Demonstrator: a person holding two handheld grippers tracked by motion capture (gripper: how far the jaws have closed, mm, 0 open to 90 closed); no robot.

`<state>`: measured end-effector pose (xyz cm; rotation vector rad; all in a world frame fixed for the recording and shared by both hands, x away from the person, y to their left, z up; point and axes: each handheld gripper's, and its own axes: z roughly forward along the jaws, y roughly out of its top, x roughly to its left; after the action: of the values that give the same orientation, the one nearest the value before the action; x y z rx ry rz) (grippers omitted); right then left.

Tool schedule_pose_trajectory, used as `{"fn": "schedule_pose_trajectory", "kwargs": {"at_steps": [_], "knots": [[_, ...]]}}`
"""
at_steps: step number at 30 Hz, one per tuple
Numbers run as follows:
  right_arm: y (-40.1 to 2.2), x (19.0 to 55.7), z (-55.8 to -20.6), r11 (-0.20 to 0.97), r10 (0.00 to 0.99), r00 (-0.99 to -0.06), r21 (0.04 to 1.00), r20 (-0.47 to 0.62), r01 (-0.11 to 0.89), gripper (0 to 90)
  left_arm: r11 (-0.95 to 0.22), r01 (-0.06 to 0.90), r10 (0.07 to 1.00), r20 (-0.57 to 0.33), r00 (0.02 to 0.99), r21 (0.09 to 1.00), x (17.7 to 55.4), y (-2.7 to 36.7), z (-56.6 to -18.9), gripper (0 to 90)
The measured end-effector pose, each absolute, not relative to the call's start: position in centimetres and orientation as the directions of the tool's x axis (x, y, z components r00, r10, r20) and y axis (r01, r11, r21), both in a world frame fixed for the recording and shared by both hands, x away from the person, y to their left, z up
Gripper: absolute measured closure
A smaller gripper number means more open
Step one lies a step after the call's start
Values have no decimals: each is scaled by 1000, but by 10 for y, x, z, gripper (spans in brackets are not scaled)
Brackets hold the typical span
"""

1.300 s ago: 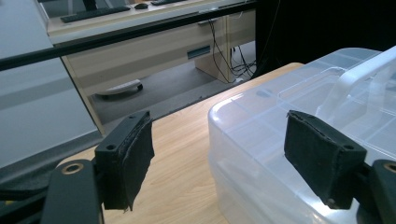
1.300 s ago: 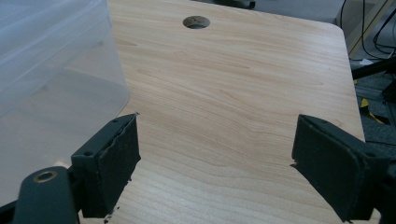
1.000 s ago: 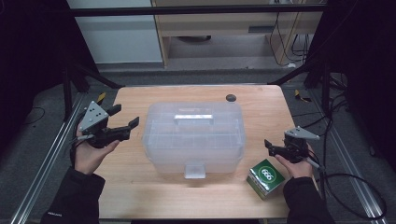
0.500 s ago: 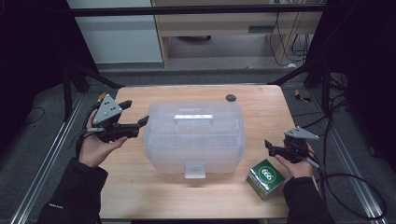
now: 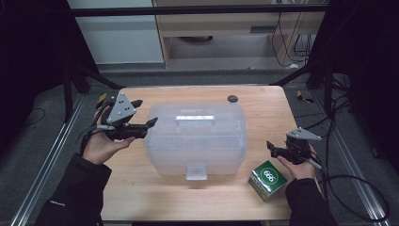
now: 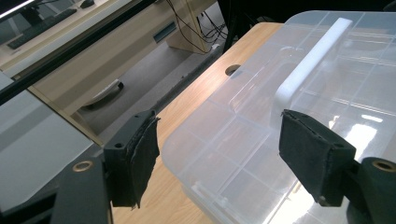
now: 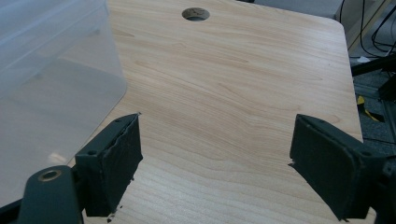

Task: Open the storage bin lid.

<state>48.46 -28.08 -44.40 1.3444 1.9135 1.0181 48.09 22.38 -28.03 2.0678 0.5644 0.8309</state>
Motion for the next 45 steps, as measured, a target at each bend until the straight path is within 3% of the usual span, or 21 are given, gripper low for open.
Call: {"fn": "schedule_pose_trajectory", "kwargs": {"at_steps": [45], "knots": [[-279, 484, -442, 222, 932, -362, 838, -32, 498, 250, -793, 3, 411, 533, 740, 609, 482, 154, -286, 369]]}}
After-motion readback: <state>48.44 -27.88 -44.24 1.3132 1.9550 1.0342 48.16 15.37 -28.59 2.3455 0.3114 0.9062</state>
